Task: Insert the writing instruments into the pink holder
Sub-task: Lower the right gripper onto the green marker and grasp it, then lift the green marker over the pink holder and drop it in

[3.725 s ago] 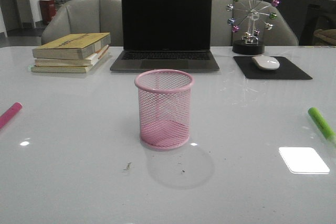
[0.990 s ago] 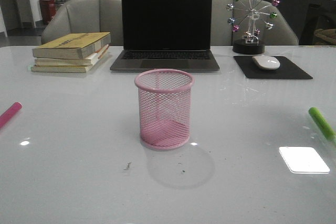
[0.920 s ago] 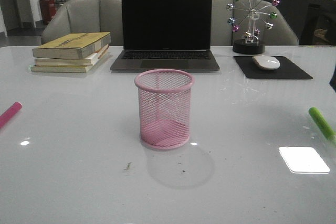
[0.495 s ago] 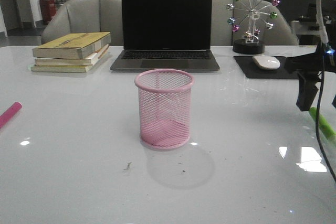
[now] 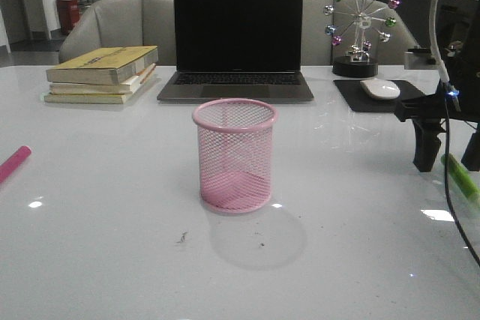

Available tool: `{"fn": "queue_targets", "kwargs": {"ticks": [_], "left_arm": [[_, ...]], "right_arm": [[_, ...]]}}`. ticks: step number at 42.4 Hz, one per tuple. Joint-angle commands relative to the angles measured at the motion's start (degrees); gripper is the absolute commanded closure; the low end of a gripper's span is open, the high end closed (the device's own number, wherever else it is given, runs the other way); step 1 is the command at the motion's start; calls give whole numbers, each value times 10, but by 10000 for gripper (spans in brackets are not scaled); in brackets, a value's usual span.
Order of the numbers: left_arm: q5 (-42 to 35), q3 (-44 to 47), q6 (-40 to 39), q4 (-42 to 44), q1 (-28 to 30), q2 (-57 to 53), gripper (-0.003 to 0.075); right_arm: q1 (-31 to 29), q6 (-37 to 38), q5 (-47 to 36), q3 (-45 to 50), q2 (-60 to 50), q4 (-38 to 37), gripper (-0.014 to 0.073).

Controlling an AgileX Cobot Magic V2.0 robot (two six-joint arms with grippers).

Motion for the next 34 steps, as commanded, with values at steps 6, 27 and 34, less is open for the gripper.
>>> {"fn": "queue_targets", "kwargs": {"ticks": [6,27,34], "left_arm": [[-41,-16,0,-3,-6,0,140],[-41,-16,0,-3,-6,0,140],[-42,-16,0,-3,-6,0,140]], "right_arm": [[-3,-4,2,-12,-22,4,263],[35,-14,-90,48,-180,4,431],[111,-16,-259,141,-312,5,431]]}}
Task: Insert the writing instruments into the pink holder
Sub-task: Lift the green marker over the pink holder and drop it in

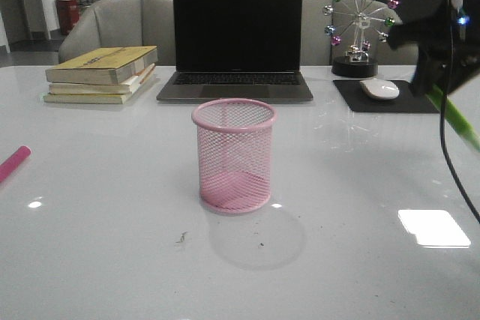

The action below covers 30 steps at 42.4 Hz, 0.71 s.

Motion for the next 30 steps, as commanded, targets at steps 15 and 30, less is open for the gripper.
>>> {"fn": "queue_targets", "kwargs": {"ticks": [15,30], "left_arm": [[-42,-16,0,-3,-6,0,140],[-42,-16,0,-3,-6,0,140]], "right_arm": [[215,-7,-501,183,-210,5,431],[271,-7,-729,206,-93,-1,431]]}}
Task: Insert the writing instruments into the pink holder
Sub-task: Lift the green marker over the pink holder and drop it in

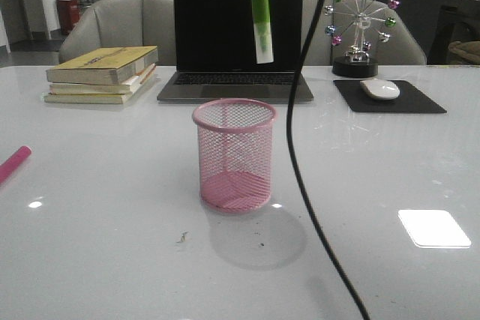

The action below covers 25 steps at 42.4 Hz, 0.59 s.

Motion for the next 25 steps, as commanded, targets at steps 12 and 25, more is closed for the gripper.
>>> {"fn": "queue_targets", "kwargs": {"ticks": [12,25], "left_arm": [[-41,-16,0,-3,-6,0,140],[-41,-16,0,-3,-6,0,140]], "right_arm": [[10,-4,-132,-13,95,-9,429],[17,-4,-115,-13,154,-18,171]]}}
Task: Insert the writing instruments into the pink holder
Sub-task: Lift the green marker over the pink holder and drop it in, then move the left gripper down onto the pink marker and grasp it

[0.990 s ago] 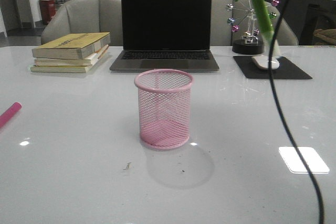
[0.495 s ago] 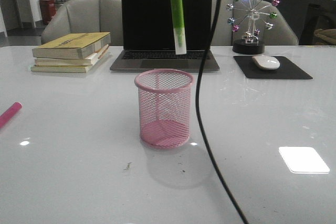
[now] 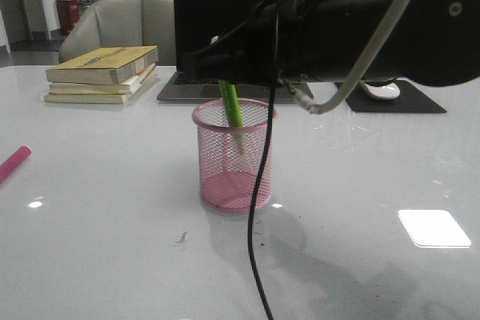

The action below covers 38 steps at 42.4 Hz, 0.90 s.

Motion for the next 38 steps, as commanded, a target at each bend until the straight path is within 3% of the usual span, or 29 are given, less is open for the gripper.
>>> {"fn": "queue_targets", "kwargs": {"ticks": [1,4,10,38], "left_arm": [[-39,-16,0,-4,-6,0,140],[-39,-16,0,-4,-6,0,140],[-40,-16,0,-4,-6,0,140],[-40,-16,0,-4,-6,0,140]], "right_arm": [[-1,-4,-40,-13,-15,-8,154],[-1,-4,-41,-13,-17,-8,100],[-1,-4,1,-13,-56,-8,106],[-46,-4,735,-10,-524,-15,106]]}}
